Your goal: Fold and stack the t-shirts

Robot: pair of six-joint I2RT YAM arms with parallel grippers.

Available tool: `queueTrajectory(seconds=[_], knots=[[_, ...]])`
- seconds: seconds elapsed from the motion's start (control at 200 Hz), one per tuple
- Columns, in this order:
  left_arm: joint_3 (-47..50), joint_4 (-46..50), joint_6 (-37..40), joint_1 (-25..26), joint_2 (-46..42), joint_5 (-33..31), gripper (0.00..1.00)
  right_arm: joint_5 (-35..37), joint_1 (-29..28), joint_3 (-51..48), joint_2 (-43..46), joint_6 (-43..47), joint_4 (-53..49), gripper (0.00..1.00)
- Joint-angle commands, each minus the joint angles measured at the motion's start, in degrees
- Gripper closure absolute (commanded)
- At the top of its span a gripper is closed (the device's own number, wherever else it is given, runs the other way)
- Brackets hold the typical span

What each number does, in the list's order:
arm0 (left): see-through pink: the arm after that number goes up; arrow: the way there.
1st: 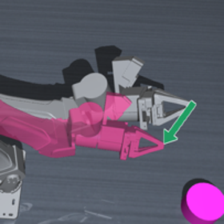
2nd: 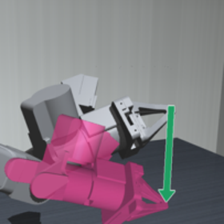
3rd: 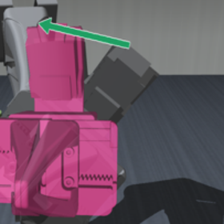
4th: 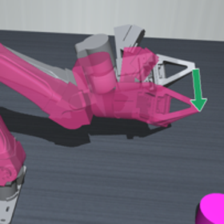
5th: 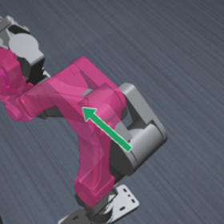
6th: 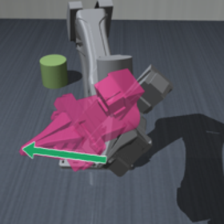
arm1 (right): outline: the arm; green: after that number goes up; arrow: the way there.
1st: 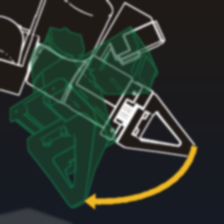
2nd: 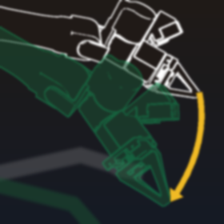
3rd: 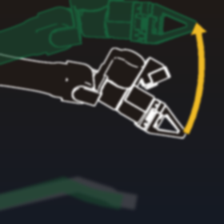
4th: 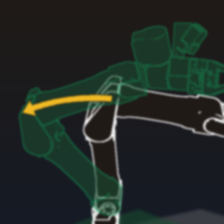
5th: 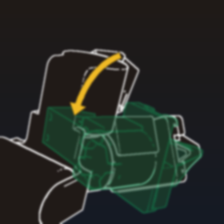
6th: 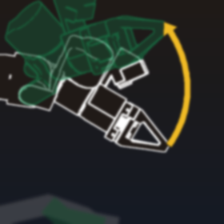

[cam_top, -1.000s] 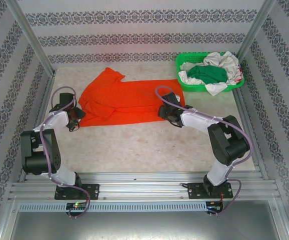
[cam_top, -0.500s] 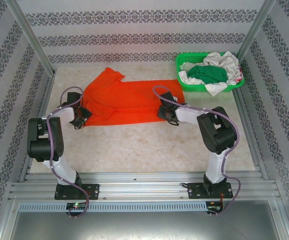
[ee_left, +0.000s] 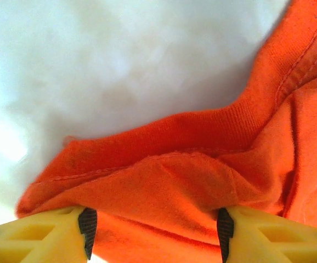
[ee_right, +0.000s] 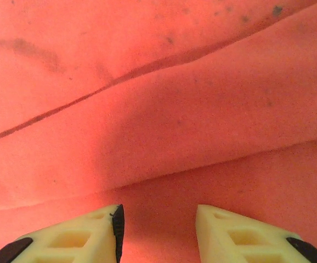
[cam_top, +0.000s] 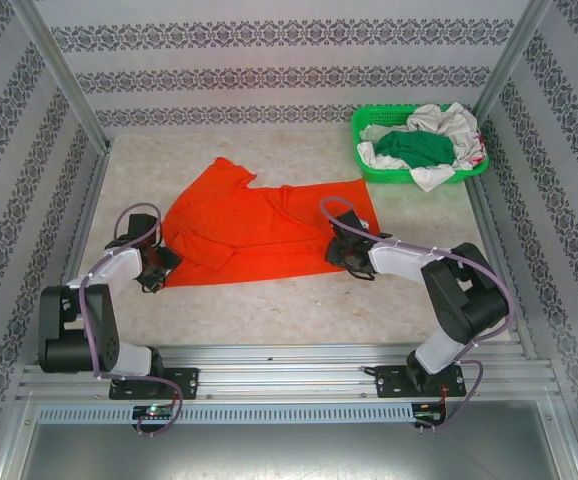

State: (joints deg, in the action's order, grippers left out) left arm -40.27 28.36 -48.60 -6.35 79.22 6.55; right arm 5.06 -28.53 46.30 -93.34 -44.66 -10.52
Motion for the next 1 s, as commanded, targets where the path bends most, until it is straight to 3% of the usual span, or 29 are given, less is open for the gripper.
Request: queueTrajectory(seconds=[0.0,0.15,0.42,0.704,0.994], knots=[[-2.9,6.1,-0.9,0.4,-2.8,-1.2,0.36,2.2,-1.1,1.0,2.9,2.0,-3.4,0.58],[-7.3,7.3,-4.3,3.6,-4.9,-0.8,0.3,3.0,-3.1,4.7,2.9,6.2,-1.8,0.53],[-10.1,0.4,-12.8,14.1,3.3,-0.7,0.35,3.7,-2.4,5.9,0.3,5.1,-0.4,0.52],[-13.4,-1.5,-11.7,14.4,11.2,-1.7,0.36,-3.6,5.2,7.5,-4.0,3.7,-3.3,0.52],[-13.2,-2.6,-11.3,14.3,13.1,-1.8,0.37,-6.5,6.8,7.0,-4.8,1.8,-3.2,0.49]])
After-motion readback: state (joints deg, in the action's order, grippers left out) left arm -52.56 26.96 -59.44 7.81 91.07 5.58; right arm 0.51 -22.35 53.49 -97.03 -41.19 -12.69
